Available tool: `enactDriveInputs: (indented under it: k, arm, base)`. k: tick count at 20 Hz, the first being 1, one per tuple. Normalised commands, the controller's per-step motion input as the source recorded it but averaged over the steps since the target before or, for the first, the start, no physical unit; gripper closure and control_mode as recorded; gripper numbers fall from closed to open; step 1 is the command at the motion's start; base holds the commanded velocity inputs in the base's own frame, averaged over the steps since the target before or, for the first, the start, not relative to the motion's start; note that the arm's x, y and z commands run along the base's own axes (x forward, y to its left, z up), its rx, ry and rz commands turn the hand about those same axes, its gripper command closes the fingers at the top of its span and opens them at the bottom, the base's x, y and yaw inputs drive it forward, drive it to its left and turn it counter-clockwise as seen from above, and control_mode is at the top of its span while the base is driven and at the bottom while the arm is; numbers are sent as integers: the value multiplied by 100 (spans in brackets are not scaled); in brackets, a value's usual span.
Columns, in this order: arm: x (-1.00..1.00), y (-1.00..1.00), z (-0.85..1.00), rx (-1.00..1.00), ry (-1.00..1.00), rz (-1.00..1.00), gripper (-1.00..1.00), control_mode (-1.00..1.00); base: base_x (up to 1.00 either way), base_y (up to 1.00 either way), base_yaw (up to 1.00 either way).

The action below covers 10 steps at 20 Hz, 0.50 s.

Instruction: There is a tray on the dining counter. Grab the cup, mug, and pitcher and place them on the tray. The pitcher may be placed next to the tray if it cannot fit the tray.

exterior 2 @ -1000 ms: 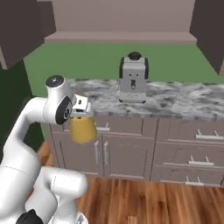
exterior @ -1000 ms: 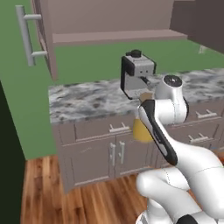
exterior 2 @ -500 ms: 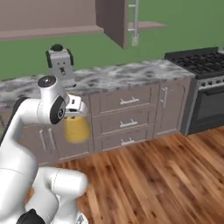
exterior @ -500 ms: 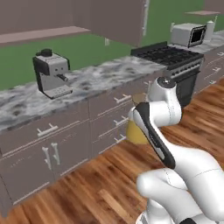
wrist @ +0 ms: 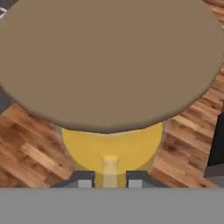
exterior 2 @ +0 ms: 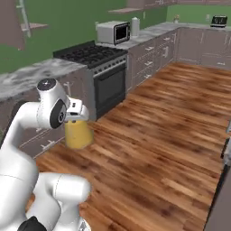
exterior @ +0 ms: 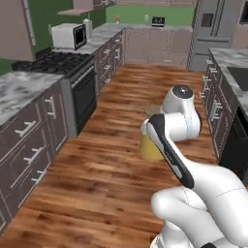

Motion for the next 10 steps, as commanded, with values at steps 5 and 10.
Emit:
enactDriveInputs:
  k: [5, 10]
  arm:
    - [0, 0, 0, 0, 0, 0, 100, 100]
    - [0, 0, 0, 0, 0, 0, 100, 100]
  base:
    - [-45, 0, -91]
    - [-42, 0, -87]
